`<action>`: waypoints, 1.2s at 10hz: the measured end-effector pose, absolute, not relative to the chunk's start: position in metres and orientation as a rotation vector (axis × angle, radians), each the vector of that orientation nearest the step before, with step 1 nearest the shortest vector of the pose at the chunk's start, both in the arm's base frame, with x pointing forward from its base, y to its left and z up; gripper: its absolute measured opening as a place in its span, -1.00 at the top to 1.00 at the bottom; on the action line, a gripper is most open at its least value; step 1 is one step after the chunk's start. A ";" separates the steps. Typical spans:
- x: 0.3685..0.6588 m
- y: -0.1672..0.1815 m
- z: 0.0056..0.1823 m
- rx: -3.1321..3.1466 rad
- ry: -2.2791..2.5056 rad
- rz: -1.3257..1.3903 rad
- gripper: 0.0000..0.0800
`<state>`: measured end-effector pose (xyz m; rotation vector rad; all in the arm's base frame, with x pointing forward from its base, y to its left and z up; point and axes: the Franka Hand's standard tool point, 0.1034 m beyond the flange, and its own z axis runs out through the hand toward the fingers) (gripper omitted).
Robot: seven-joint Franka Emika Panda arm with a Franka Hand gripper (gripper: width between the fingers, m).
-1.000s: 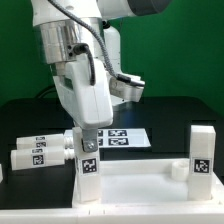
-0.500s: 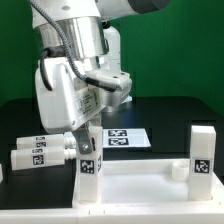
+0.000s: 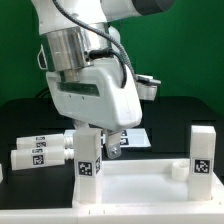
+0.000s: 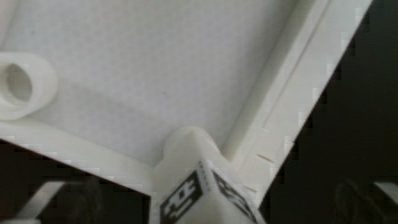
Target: Assemble desk
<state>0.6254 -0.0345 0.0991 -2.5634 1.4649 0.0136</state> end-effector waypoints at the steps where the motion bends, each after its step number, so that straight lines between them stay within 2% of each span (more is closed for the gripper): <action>1: 0.625 -0.036 0.100 -2.649 1.307 -0.003 -0.62; 4: 0.637 -0.054 0.116 -2.945 0.618 -0.081 -0.62; 5: 0.635 -0.052 0.114 -2.917 0.712 -0.068 -0.32; 6: 0.635 -0.053 0.113 -2.915 0.722 -0.067 0.08; 7: 0.635 -0.052 0.113 -2.913 0.729 -0.066 0.08; 8: 0.635 -0.055 0.113 -2.881 0.850 -0.058 0.27; 9: 0.635 -0.055 0.113 -2.838 0.982 -0.047 0.27; 12: 0.634 -0.058 0.112 -2.344 1.798 0.013 0.27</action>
Offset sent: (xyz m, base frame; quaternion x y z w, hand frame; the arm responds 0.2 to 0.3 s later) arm 0.0182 -0.0162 0.0266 -0.0352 0.0303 -0.4300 0.9016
